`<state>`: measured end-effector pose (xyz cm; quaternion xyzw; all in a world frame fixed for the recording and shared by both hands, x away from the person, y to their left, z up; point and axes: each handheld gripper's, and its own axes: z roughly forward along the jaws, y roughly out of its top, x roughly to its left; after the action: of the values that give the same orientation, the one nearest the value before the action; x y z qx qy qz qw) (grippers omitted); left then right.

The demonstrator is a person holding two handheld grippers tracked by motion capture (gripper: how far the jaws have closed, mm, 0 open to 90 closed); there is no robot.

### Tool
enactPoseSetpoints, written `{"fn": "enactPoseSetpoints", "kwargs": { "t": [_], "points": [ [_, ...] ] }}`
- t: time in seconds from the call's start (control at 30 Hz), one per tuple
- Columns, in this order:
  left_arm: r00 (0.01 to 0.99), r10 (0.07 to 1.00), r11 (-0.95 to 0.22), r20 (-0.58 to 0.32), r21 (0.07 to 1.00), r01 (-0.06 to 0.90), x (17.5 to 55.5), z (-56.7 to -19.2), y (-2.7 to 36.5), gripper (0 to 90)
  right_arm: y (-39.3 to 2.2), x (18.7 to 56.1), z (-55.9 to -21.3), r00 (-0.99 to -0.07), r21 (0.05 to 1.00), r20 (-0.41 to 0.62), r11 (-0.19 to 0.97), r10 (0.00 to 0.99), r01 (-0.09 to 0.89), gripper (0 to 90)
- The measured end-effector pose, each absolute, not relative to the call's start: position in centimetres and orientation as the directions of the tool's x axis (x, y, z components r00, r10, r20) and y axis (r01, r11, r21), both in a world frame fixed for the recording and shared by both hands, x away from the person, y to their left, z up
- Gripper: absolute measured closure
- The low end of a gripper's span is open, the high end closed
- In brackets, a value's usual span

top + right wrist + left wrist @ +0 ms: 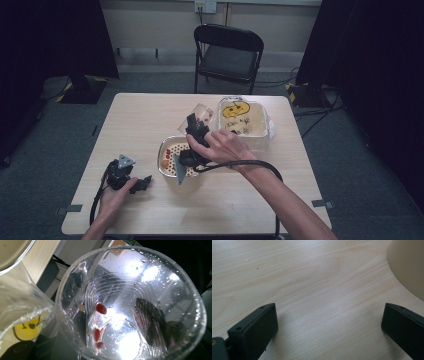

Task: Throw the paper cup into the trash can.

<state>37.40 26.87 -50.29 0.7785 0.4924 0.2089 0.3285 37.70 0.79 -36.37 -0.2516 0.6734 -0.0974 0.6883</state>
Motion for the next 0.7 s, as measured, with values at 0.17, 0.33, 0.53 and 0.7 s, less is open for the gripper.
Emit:
{"fn": "enactPoseSetpoints", "kwargs": {
  "t": [0.17, 0.33, 0.53, 0.7],
  "points": [
    [0.427, 0.904, -0.295, -0.003, 0.718, 0.631, 37.4, -50.3, 26.8, 0.1, 0.5, 38.6, -34.4, -0.137, -0.165, -0.97, 0.955, -0.203, -0.248, 51.6],
    [0.427, 0.904, -0.295, -0.003, 0.718, 0.63, 37.4, -50.3, 26.8, 0.1, -1.2, 40.1, -32.5, -0.405, 0.327, -0.885, 0.926, 0.229, -0.191, 51.5],
    [0.427, 0.904, -0.296, -0.003, 0.717, 0.631, 37.4, -50.3, 26.8, 0.1, -2.8, 41.6, -31.3, -0.579, 0.669, -0.64, 0.738, 0.506, -0.094, 51.5],
    [0.427, 0.904, -0.295, -0.003, 0.718, 0.631, 37.4, -50.3, 26.8, 0.1, -4.0, 42.9, -31.1, -0.66, 0.838, -0.409, 0.546, 0.63, 0.001, 51.5]
  ]
}}
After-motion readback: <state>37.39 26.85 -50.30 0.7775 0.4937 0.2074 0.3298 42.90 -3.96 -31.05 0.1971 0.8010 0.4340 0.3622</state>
